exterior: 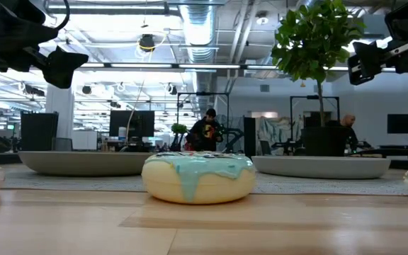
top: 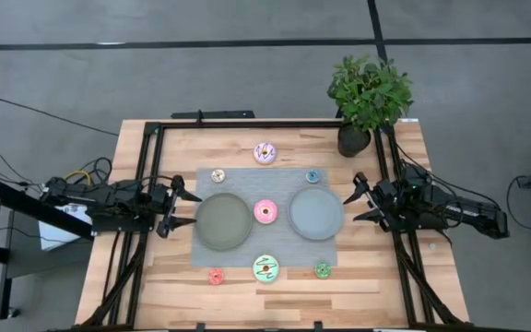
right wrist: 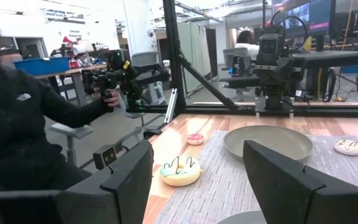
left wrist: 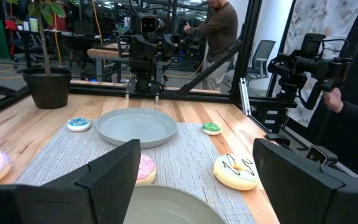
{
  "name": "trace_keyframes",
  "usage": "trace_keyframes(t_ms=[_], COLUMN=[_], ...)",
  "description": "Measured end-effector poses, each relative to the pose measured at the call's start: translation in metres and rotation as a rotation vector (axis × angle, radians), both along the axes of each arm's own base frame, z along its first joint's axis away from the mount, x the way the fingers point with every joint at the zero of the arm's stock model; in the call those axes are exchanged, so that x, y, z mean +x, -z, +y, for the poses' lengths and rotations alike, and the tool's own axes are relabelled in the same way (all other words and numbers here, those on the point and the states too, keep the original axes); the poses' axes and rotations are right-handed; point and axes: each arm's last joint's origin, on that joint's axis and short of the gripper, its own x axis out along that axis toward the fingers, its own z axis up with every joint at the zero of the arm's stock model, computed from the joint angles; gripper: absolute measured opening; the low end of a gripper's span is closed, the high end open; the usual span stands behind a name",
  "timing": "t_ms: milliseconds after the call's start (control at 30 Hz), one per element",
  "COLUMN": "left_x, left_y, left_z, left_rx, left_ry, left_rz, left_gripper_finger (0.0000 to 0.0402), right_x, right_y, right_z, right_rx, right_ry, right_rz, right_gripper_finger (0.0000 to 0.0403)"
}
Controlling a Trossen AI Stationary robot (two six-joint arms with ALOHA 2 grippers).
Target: Pick & Place donuts
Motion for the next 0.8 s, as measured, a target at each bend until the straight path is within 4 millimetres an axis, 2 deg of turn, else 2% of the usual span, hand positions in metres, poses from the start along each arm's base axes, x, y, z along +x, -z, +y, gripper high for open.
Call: trace_keyframes(t_ms=[800], left_x=[0.0000], left_y=[0.0000], left_z=[0.0000], left_rx=[0.000], left_ry=[0.000], left_rz=[0.000], left_gripper_finger=[0.0304], right_x=[0.0000], right_y=[-0.0001], right_z=[-0.0001], right_rx=[-0.045], right_ry=[0.004], right_rz=[-0.021], right_gripper_finger=[0.0240])
